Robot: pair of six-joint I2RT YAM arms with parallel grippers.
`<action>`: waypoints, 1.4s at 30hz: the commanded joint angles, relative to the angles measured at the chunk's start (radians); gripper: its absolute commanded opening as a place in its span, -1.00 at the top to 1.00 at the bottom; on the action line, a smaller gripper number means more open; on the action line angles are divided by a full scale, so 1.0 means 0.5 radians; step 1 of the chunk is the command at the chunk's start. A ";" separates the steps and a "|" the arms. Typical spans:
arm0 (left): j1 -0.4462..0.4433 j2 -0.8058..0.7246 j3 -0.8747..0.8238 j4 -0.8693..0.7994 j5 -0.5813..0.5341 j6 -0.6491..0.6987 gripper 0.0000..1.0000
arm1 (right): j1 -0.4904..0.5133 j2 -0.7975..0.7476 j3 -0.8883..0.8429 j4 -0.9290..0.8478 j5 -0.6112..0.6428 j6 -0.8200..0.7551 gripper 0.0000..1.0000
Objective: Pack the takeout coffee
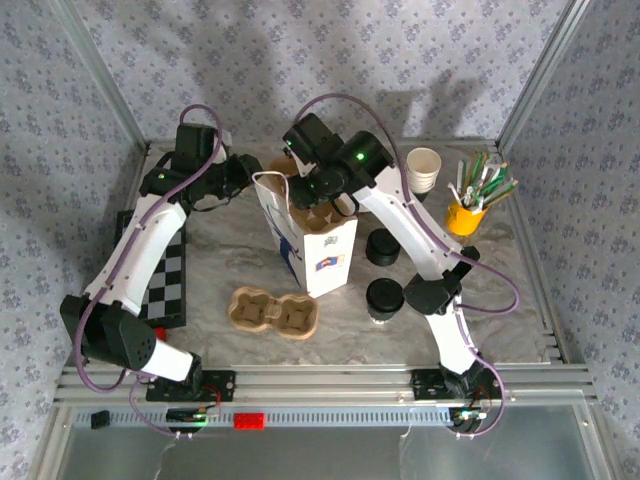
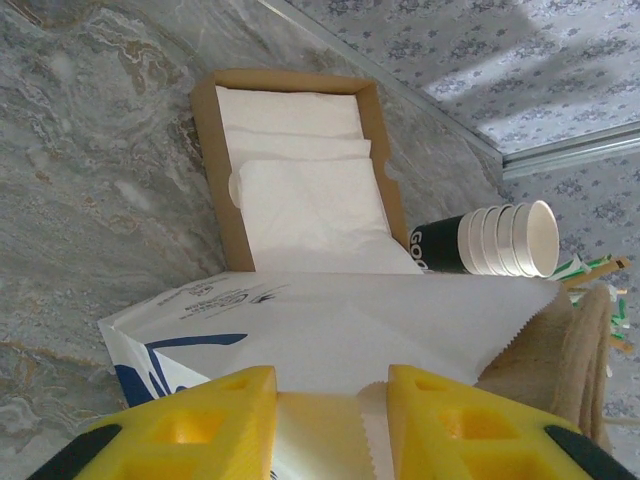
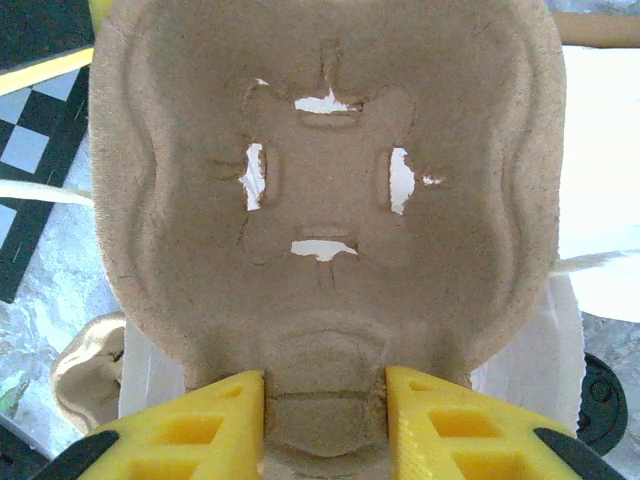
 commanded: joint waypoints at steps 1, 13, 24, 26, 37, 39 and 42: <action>-0.001 -0.055 0.070 -0.044 -0.070 0.031 0.33 | 0.039 0.009 0.016 -0.090 0.074 -0.060 0.33; -0.015 -0.048 0.103 -0.119 -0.122 0.041 0.34 | 0.104 -0.029 -0.042 -0.197 0.055 0.008 0.32; -0.038 -0.039 0.106 -0.108 -0.137 0.029 0.31 | 0.050 0.010 -0.007 -0.090 0.054 -0.008 0.33; -0.038 -0.037 0.123 -0.150 -0.187 0.053 0.31 | 0.035 -0.008 0.007 -0.095 0.042 -0.017 0.32; -0.032 0.011 0.162 -0.263 -0.195 0.135 0.33 | 0.002 -0.063 -0.006 -0.097 0.133 -0.066 0.32; -0.032 0.019 0.164 -0.273 -0.171 0.154 0.33 | 0.011 -0.080 0.004 -0.075 0.112 -0.079 0.31; -0.029 0.030 0.190 -0.340 -0.211 0.194 0.33 | 0.005 -0.094 -0.001 -0.063 0.096 -0.073 0.31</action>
